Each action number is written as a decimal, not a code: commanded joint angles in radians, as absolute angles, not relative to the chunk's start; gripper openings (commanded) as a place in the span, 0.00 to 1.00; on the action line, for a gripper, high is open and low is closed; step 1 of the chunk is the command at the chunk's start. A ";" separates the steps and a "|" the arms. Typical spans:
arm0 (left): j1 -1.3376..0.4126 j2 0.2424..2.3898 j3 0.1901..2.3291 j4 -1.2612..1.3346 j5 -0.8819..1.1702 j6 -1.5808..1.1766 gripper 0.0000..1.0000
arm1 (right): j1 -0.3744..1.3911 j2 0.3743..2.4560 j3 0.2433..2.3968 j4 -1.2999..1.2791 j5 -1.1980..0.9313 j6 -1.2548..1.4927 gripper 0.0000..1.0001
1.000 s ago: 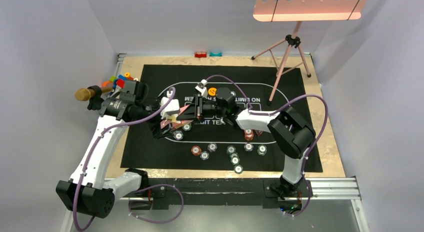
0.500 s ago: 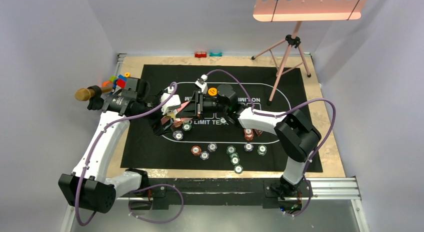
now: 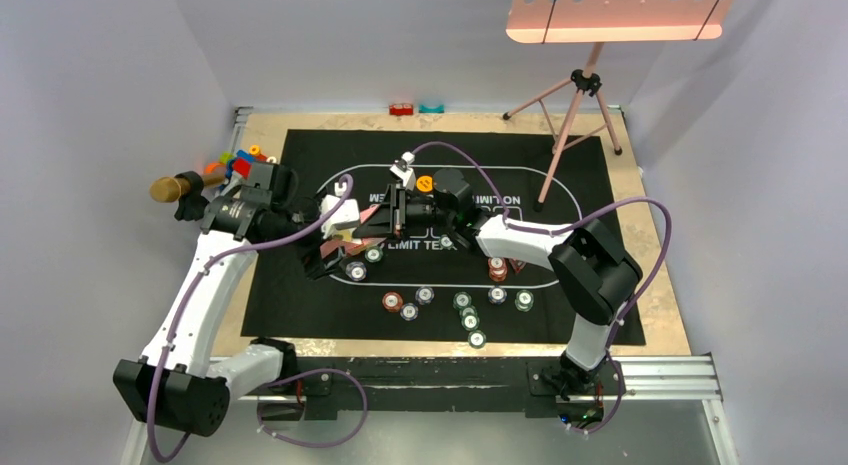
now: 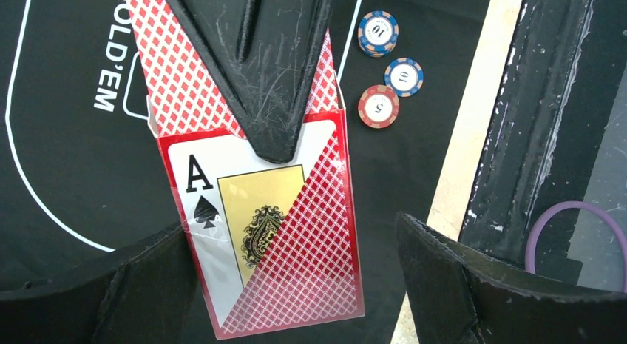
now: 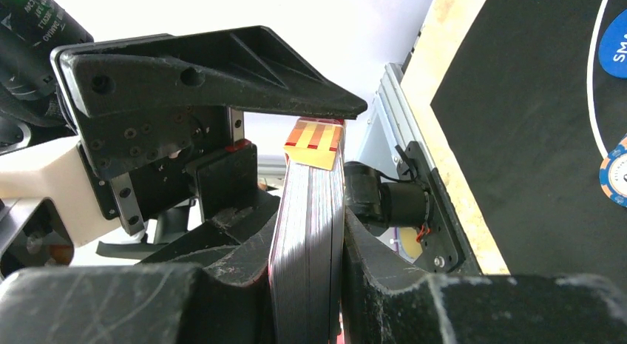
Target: Distribute texas hold em gaming equipment
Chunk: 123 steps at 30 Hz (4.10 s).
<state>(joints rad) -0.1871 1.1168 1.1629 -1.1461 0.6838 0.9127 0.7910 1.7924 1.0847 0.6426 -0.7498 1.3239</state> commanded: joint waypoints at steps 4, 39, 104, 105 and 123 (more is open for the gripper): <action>-0.215 1.120 1.129 -1.104 0.686 0.921 1.00 | 0.796 1.766 1.145 0.669 -0.725 1.315 0.05; -0.215 1.117 1.149 -1.181 0.716 0.829 0.00 | 0.782 1.706 1.260 0.105 -0.706 0.945 0.74; -0.215 1.117 1.087 -0.961 0.825 0.744 0.00 | 0.680 1.638 1.177 0.045 -0.774 0.893 0.47; -0.215 1.117 1.085 -0.961 0.825 0.744 0.00 | 0.677 1.636 1.176 0.045 -0.776 0.893 0.45; -0.215 1.116 1.068 -0.963 0.819 0.757 0.00 | 0.644 1.600 1.166 0.029 -0.777 0.878 0.23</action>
